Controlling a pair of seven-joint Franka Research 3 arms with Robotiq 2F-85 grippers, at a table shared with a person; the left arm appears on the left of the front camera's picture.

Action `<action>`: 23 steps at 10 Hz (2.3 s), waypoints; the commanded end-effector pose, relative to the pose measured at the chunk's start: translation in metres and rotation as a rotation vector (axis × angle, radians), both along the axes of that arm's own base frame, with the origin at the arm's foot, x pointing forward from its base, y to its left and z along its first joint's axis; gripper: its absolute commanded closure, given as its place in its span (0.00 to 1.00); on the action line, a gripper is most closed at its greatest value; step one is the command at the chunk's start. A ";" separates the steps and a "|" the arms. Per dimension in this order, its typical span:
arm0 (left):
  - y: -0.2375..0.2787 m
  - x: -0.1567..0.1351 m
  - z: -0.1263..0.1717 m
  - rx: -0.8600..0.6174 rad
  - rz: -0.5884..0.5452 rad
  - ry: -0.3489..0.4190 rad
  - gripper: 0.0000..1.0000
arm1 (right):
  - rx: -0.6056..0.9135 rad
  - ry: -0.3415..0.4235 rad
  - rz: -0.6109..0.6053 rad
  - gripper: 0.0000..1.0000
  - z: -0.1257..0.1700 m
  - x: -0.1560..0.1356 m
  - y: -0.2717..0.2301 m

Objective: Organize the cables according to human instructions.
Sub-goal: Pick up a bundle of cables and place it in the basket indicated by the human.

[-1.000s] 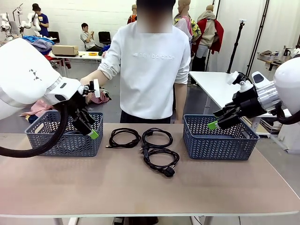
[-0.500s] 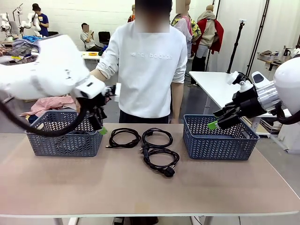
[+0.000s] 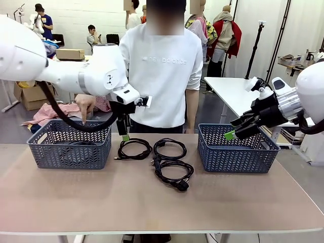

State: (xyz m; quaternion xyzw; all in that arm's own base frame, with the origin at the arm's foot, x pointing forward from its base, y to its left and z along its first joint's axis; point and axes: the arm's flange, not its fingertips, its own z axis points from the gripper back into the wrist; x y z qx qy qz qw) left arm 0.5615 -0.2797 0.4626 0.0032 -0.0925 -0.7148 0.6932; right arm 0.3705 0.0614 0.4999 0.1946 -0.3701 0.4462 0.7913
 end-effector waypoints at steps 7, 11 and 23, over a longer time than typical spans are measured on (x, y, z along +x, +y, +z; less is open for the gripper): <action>-0.006 0.016 -0.008 0.025 0.022 0.030 0.00 | 0.023 -0.014 0.024 0.00 -0.001 0.004 -0.001; -0.012 0.022 -0.029 0.036 0.020 0.057 0.00 | 0.023 -0.014 0.024 0.00 -0.001 0.004 -0.001; -0.028 0.066 -0.137 0.112 0.036 0.105 0.00 | 0.023 -0.014 0.024 0.00 -0.001 0.004 -0.001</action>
